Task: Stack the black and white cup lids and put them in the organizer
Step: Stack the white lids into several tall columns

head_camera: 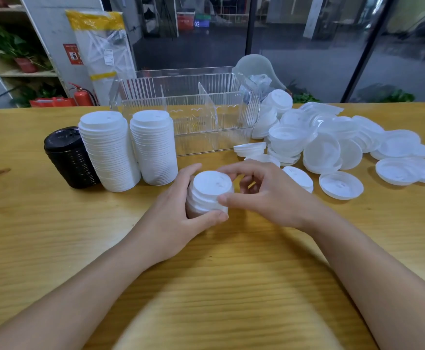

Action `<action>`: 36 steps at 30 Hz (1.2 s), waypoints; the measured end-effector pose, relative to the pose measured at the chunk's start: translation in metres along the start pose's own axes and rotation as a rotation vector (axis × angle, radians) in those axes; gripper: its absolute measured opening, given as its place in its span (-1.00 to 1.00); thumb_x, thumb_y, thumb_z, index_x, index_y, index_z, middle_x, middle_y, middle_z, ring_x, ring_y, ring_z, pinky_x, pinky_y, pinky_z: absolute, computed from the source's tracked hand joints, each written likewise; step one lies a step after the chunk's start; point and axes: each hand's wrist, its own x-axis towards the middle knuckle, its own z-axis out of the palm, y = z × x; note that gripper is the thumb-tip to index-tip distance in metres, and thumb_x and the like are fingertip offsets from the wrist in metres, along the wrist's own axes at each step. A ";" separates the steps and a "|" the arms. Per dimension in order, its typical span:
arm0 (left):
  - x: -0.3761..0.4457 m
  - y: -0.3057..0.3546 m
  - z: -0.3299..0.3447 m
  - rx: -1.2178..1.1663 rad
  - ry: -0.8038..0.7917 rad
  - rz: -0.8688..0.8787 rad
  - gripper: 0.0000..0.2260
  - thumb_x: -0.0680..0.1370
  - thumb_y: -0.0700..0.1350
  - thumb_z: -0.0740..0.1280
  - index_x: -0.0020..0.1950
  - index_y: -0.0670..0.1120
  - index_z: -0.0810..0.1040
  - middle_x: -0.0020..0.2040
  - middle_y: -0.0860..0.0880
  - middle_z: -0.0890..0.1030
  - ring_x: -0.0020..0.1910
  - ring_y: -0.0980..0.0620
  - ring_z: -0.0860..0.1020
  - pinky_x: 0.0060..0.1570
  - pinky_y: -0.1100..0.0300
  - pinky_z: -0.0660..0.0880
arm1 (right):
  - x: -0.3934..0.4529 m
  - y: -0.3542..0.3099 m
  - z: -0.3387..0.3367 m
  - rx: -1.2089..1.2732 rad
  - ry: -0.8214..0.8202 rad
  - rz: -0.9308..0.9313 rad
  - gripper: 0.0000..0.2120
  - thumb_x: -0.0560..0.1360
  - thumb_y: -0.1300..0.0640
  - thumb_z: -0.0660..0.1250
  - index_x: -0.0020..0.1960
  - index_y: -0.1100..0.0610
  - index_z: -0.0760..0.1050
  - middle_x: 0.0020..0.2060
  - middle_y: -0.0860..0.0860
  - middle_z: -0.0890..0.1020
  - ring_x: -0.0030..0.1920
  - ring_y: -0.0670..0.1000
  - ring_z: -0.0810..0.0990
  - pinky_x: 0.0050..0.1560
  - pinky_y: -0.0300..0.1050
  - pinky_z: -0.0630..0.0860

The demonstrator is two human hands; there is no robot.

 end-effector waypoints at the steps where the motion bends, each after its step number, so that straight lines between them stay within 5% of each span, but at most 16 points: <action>1: 0.001 0.000 0.000 0.002 -0.001 -0.007 -0.04 0.41 0.34 0.62 0.69 0.33 0.16 0.41 0.38 0.53 0.42 0.41 0.45 0.27 0.41 0.37 | 0.000 0.000 0.001 -0.019 -0.021 -0.002 -0.64 0.51 -0.07 0.62 0.29 -0.23 0.68 0.15 -0.14 0.63 -0.12 0.00 0.58 -0.01 -0.21 0.55; 12: 0.005 -0.007 -0.004 -0.064 -0.030 -0.014 0.23 0.35 0.16 0.74 0.77 0.29 -0.05 0.37 0.38 0.60 0.43 0.40 0.47 0.34 0.37 0.35 | -0.001 0.007 0.004 -0.147 -0.161 -0.043 -0.50 0.66 -0.08 0.45 0.57 -0.21 0.46 0.37 -0.24 0.50 0.24 -0.07 0.57 0.24 -0.05 0.57; 15: 0.003 -0.007 -0.004 -0.028 -0.039 0.015 0.20 0.36 0.23 0.72 0.76 0.34 -0.04 0.51 0.38 0.49 0.50 0.44 0.37 0.40 0.45 0.28 | -0.002 0.008 0.007 -0.168 -0.181 -0.059 -0.48 0.68 -0.06 0.41 0.61 -0.18 0.41 0.42 -0.25 0.44 0.24 -0.10 0.56 0.24 -0.09 0.56; 18: 0.001 -0.004 -0.003 0.028 -0.084 0.059 0.01 0.46 0.39 0.56 0.74 0.36 0.03 0.61 0.36 0.33 0.57 0.40 0.29 0.48 0.32 0.28 | -0.003 0.005 0.008 -0.171 -0.179 -0.071 -0.43 0.68 -0.06 0.42 0.65 -0.14 0.35 0.45 -0.23 0.41 0.23 -0.12 0.55 0.22 -0.16 0.55; 22: -0.001 -0.001 0.001 0.071 -0.131 0.051 -0.23 0.57 0.44 0.34 0.71 0.30 0.13 0.57 0.32 0.31 0.45 0.46 0.32 0.30 0.42 0.35 | -0.010 0.012 -0.006 -0.257 0.039 -0.067 -0.51 0.63 -0.12 0.47 0.53 -0.10 0.51 0.29 -0.26 0.52 0.13 -0.14 0.58 0.08 -0.26 0.52; 29: 0.009 0.011 0.015 0.068 -0.158 0.034 -0.34 0.59 0.45 0.28 0.62 0.30 0.15 0.45 0.24 0.41 0.18 0.30 0.53 0.14 0.26 0.44 | -0.044 0.041 -0.064 -0.516 0.511 0.115 -0.62 0.56 -0.20 0.49 0.28 -0.04 0.64 0.08 -0.18 0.59 -0.05 -0.20 0.53 -0.05 -0.36 0.38; 36: 0.041 0.028 0.033 0.001 -0.135 0.013 -0.35 0.54 0.38 0.48 0.54 0.34 0.27 0.35 0.24 0.55 0.26 0.19 0.57 0.24 0.16 0.49 | -0.044 0.050 -0.066 -0.591 0.466 0.336 -0.37 0.49 -0.35 0.50 0.43 -0.03 0.56 0.18 -0.12 0.65 0.07 -0.03 0.58 0.03 -0.05 0.47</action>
